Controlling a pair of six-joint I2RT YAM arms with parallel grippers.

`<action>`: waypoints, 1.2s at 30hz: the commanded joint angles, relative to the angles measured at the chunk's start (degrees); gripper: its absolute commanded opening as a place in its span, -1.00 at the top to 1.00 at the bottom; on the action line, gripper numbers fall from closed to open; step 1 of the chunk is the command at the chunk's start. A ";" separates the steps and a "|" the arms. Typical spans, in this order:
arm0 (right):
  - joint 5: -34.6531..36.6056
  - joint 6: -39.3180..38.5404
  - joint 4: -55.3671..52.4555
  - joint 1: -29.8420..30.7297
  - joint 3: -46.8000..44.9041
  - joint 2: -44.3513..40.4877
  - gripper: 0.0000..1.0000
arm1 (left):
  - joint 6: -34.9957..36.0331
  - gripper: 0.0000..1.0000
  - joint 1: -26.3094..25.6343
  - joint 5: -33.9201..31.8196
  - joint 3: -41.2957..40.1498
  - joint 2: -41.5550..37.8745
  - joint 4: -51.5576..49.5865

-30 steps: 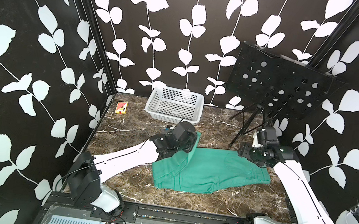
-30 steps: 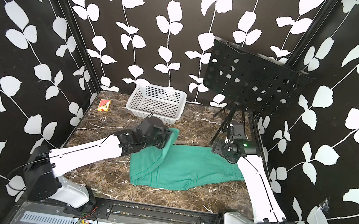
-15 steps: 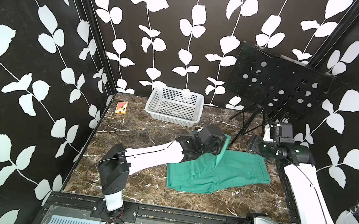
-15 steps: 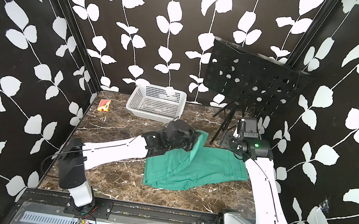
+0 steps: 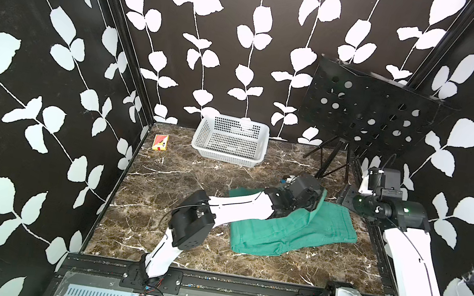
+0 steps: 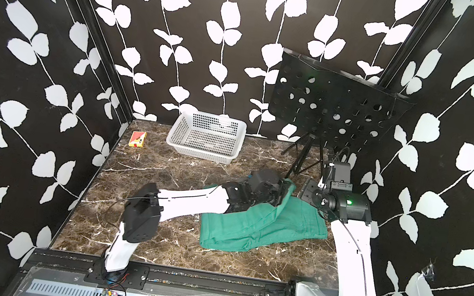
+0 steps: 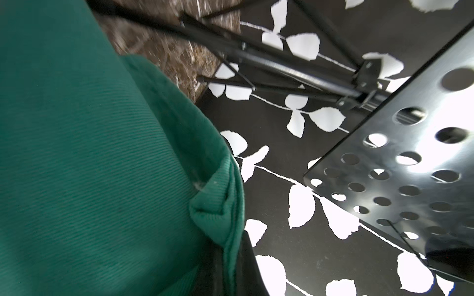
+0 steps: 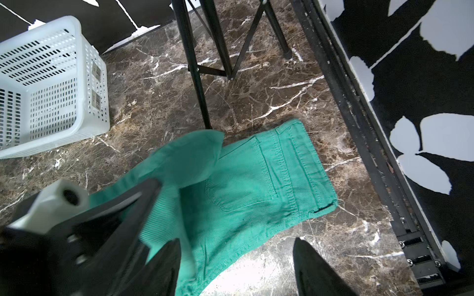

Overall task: Roll up the long pants
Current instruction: Fold the long pant at the center of the board, then move the long pant to the center of the board.

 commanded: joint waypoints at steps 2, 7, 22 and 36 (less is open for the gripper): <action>2.65 -1.15 -2.12 -0.55 1.84 -0.34 -0.44 | -2.23 1.00 -2.43 -0.33 3.36 1.74 3.55; 2.70 -0.90 -2.59 -0.72 2.38 -0.23 -0.45 | 0.02 -0.18 -2.65 1.21 4.11 3.47 -0.47; -0.45 -0.39 -3.07 -0.91 -0.70 -1.03 -0.51 | 46.88 -0.92 12.27 12.89 -12.91 -18.60 -41.55; -11.62 4.55 1.51 -0.88 -11.63 -3.29 -0.49 | 42.29 -0.90 13.66 20.82 -52.59 -35.03 -37.87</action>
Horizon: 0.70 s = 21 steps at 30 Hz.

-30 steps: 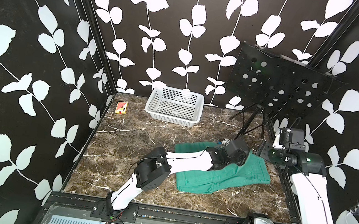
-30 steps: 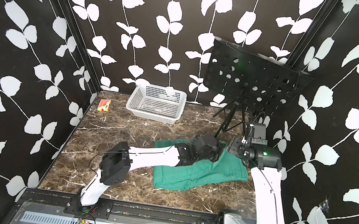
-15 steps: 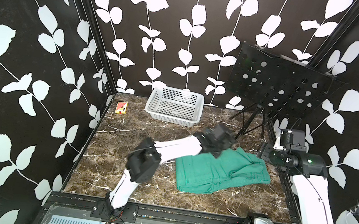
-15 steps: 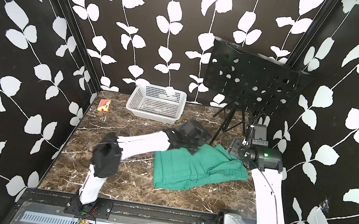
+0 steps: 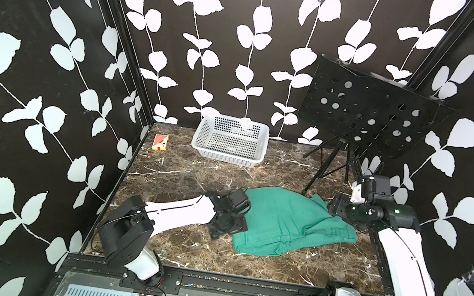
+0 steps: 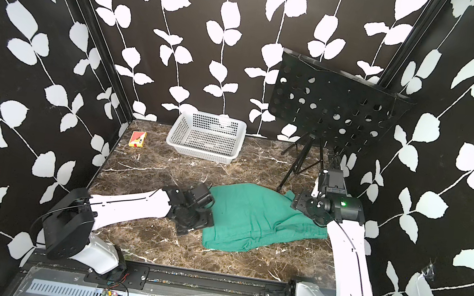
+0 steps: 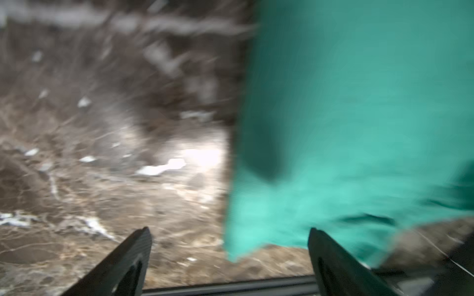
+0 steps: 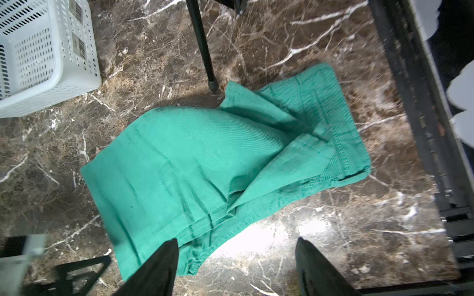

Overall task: Roll up the long pants
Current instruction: Move the long pant to the center of the board.

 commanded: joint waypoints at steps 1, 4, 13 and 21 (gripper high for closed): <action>-3.08 3.44 2.82 -0.11 -4.01 -2.83 -0.49 | -1.59 -0.85 0.12 4.07 -2.73 -0.28 7.96; -2.72 4.70 3.35 -0.13 -5.75 -3.97 -0.49 | -2.81 -0.69 0.04 6.32 -4.46 2.42 14.02; -1.37 6.04 3.47 -0.15 -4.43 -3.98 -0.49 | -5.50 0.53 0.16 3.75 -6.67 4.14 17.09; -3.12 4.89 2.84 -0.06 -6.54 -4.16 -0.54 | 1.81 1.00 7.01 -4.96 -5.76 -2.18 5.63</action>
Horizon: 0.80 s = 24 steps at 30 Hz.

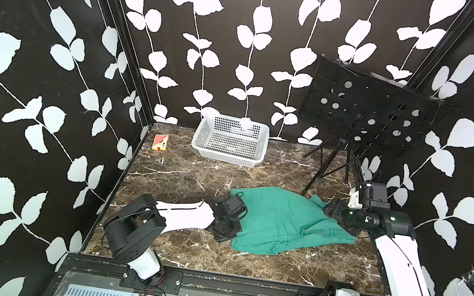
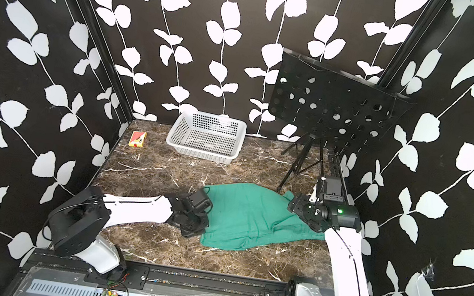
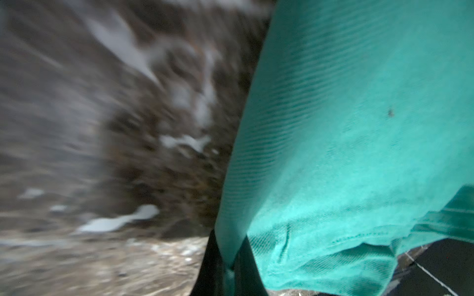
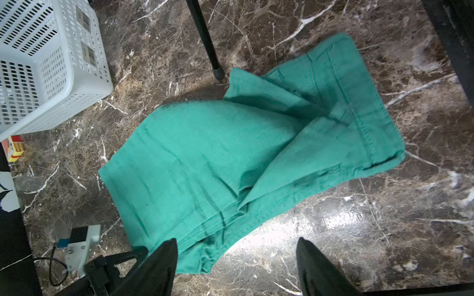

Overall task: Roll up the long pants
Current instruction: Move the long pant to the center of the board.

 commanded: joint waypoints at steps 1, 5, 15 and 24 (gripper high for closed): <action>0.32 -0.80 -0.23 -0.06 -2.24 -1.37 -0.55 | 6.81 1.00 6.67 -5.99 0.02 -4.52 -9.80; -2.16 -0.32 0.09 -0.04 -5.70 -0.91 -0.58 | 15.08 1.00 16.95 -10.00 0.34 -8.75 -17.72; -8.57 10.97 14.16 8.99 -17.37 1.69 -0.58 | 30.86 0.40 36.53 -12.10 -1.60 -17.81 -26.77; -12.20 22.11 29.72 14.71 -23.52 4.47 -0.58 | 46.43 -0.24 29.51 3.61 7.41 -22.72 -13.87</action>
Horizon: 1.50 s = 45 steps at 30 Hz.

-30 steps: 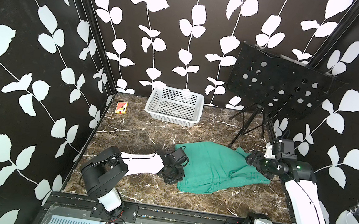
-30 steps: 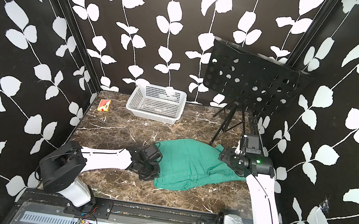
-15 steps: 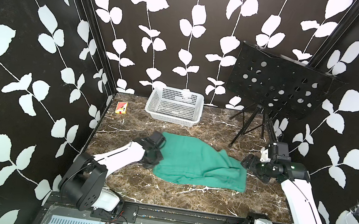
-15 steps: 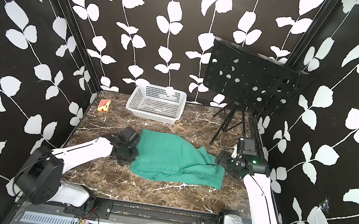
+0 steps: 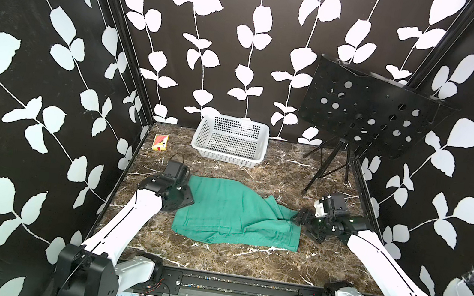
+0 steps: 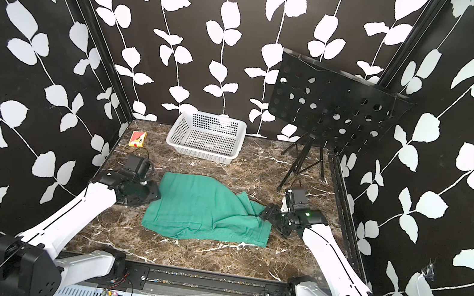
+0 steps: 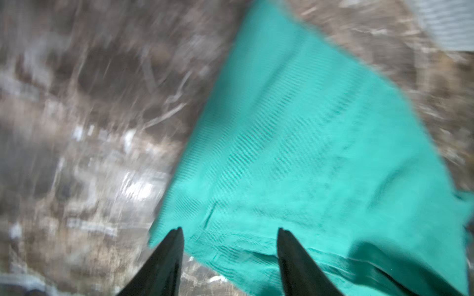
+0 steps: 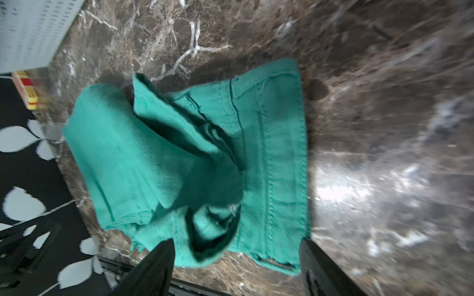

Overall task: Roll up the long pants
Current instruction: Adjust the long pant at the center of the board.

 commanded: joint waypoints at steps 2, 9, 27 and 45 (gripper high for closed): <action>1.78 4.37 4.68 -0.07 -0.69 -0.24 -0.59 | 11.20 -0.28 -12.23 8.54 3.78 2.49 11.63; 22.21 -2.29 -13.12 -0.64 10.77 -7.71 -0.55 | 21.45 -0.36 -28.06 14.21 5.41 12.91 31.32; 22.99 -4.32 -23.54 -0.66 8.57 -16.74 -0.57 | 60.74 -0.88 -41.66 23.53 30.24 38.79 15.44; 20.74 -4.20 -22.01 -0.84 7.55 -17.68 -0.58 | 63.77 1.00 -44.13 14.17 30.51 42.31 16.95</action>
